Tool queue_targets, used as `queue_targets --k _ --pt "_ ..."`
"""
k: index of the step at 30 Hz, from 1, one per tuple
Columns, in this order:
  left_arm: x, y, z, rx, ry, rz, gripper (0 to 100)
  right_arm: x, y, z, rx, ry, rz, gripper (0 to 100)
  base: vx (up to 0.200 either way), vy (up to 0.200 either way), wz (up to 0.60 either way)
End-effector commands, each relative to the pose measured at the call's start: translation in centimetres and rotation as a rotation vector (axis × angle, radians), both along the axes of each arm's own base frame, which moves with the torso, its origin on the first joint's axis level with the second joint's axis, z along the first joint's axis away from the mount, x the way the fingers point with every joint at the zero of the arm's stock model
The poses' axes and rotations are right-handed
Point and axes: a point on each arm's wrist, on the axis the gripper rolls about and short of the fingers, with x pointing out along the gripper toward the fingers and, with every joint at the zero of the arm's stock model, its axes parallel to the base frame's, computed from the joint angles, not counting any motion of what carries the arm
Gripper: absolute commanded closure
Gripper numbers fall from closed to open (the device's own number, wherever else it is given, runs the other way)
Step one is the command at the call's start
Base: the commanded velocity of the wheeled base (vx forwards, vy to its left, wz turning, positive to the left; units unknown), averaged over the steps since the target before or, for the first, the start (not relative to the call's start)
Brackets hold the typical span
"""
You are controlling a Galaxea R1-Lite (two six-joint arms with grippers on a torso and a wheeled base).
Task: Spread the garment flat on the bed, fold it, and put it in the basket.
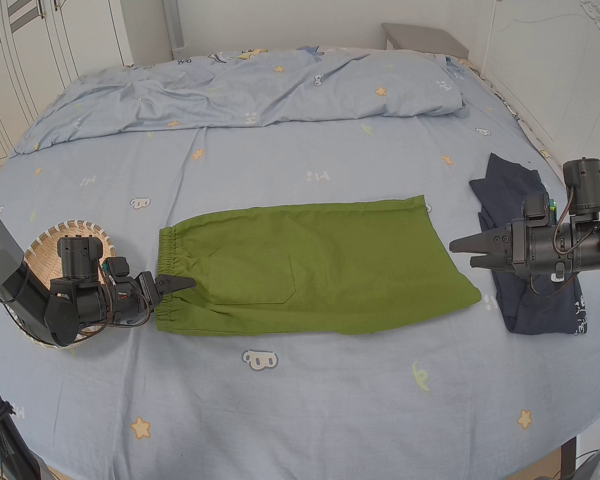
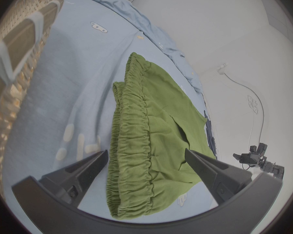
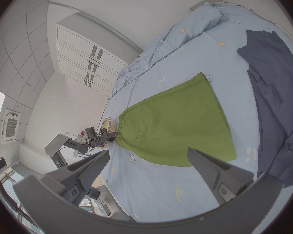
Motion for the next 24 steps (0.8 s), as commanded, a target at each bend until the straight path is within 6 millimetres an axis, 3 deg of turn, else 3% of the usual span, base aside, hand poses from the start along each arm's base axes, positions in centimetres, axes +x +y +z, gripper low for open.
queue_targets --k 1,15,16,24 --pt "0.5 0.3 -0.1 -0.014 0.009 0.009 0 0.1 0.0 0.0 0.000 0.001 0.001 0 0.000 0.000 0.00" --pt "2.1 0.1 -1.3 -0.071 0.043 -0.002 0 0.1 -0.1 0.0 0.003 0.002 -0.003 0 0.000 0.000 0.00" --pt "2.1 0.1 -1.3 -0.071 0.045 -0.002 100 0.1 -0.1 0.0 0.003 0.001 -0.003 0 0.000 0.000 0.00" --pt "1.9 0.4 -1.0 -0.096 0.048 -0.029 100 1.2 -0.3 -1.2 -0.001 0.014 -0.015 0 0.000 0.000 0.00"
